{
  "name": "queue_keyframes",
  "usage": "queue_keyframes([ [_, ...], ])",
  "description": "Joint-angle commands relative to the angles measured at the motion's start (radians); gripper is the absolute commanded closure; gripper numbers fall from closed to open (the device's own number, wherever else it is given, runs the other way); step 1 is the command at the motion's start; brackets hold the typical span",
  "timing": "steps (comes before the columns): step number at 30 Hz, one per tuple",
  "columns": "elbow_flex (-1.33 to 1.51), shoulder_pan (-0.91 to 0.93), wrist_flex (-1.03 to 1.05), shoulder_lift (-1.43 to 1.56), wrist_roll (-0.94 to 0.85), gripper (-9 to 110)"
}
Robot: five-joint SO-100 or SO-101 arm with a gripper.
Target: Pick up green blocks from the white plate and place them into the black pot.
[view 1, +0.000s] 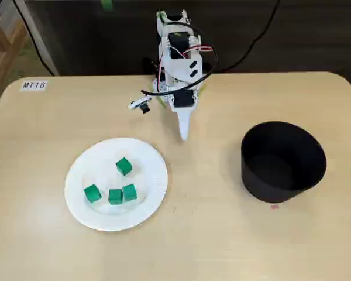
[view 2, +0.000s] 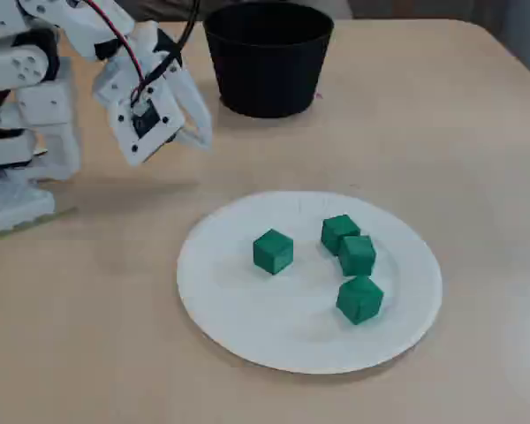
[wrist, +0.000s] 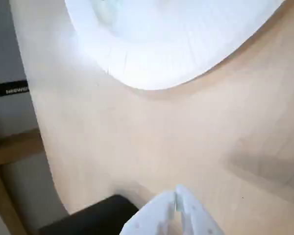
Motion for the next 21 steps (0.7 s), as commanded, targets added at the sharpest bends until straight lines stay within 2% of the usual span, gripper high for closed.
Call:
queue_keyframes([
  [1,-1.123,0.169,0.046,-0.894,-0.051,104],
  [11,-1.129,0.167,0.063,-0.894,-0.051,104],
  [15,-1.143,0.224,0.106,-0.9,-0.118,104],
  [21,-1.341,0.305,0.256,-1.135,-0.236,104],
])
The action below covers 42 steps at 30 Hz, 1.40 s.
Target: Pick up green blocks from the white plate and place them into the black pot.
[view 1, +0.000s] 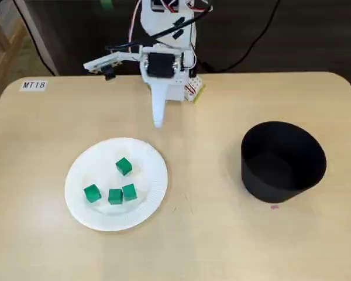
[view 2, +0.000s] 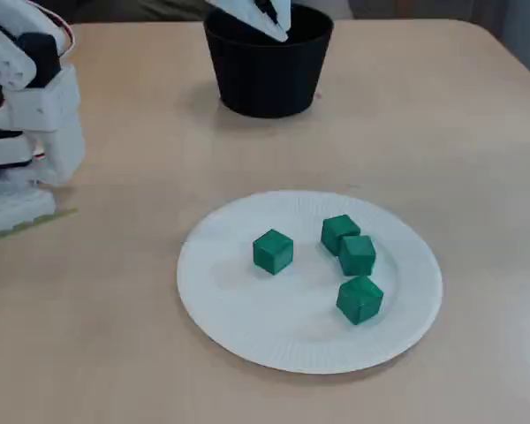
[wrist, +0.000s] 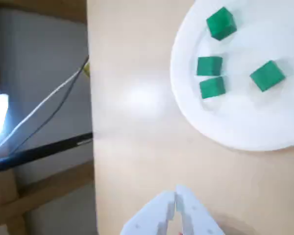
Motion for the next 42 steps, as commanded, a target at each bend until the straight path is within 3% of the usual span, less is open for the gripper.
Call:
queue_keyframes([
  [1,-0.215,0.025,0.12,-0.19,-0.071,104],
  [6,-0.568,0.083,0.364,-0.568,-0.143,104],
  [14,-0.591,0.233,0.359,-0.75,0.103,104],
  [23,-0.649,0.265,0.259,-0.887,0.38,104],
  [32,-0.773,0.296,0.27,-1.0,0.411,82],
  [42,-0.939,0.327,0.282,-1.166,0.46,78],
])
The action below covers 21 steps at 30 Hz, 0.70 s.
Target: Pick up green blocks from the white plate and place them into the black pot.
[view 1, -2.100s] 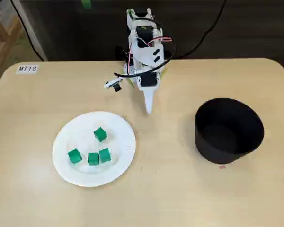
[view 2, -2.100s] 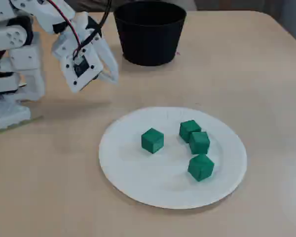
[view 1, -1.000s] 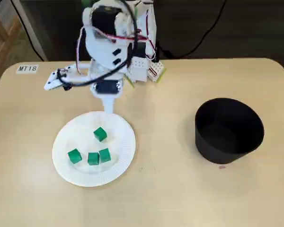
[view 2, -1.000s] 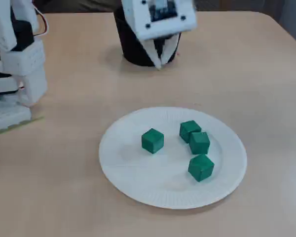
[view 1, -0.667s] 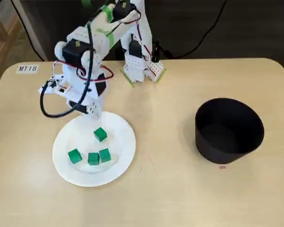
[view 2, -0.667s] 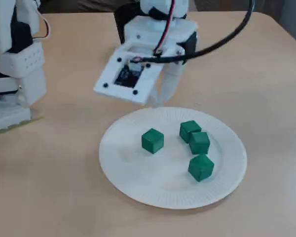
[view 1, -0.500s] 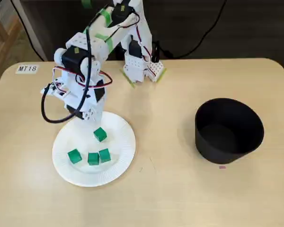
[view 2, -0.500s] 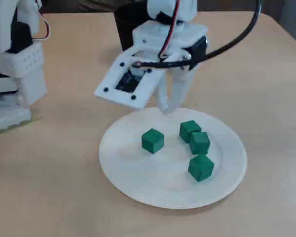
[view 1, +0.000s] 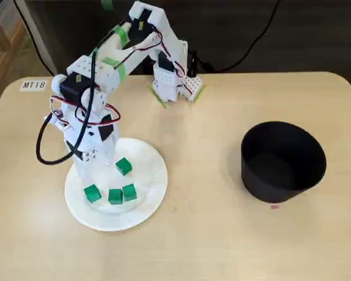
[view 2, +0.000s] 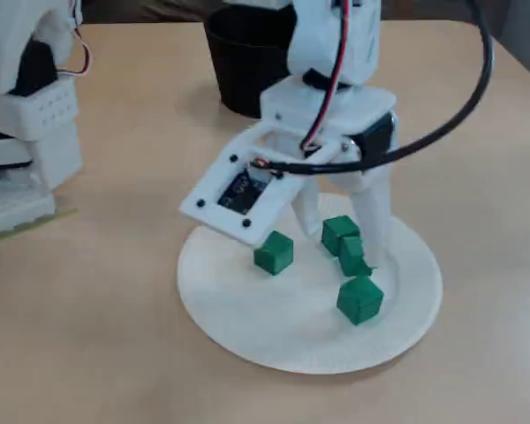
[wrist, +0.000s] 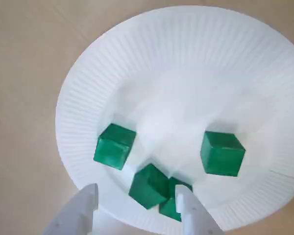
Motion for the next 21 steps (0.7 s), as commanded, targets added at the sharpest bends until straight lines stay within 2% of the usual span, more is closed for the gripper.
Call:
queue_keyframes([
  [1,-0.101,0.011,0.008,-0.026,0.017,78],
  [21,-0.241,-0.002,0.011,-0.204,0.052,79],
])
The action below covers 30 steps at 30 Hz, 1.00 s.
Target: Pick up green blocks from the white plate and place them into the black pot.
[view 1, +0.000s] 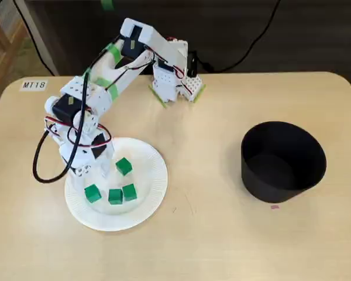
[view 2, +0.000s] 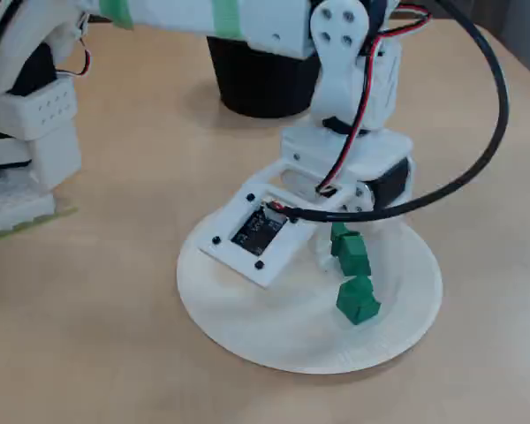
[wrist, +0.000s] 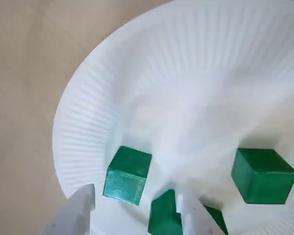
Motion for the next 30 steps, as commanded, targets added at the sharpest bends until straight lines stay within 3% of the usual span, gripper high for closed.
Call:
queue_keyframes([
  [1,-0.089,-0.006,0.005,-0.018,0.006,79],
  [8,-0.215,-0.018,0.0,-0.124,0.017,85],
  [13,-0.304,-0.018,0.011,-0.209,0.072,104],
  [23,-0.541,-0.026,0.083,-0.23,0.017,104],
  [30,-0.483,-0.19,0.086,0.152,-0.077,104],
])
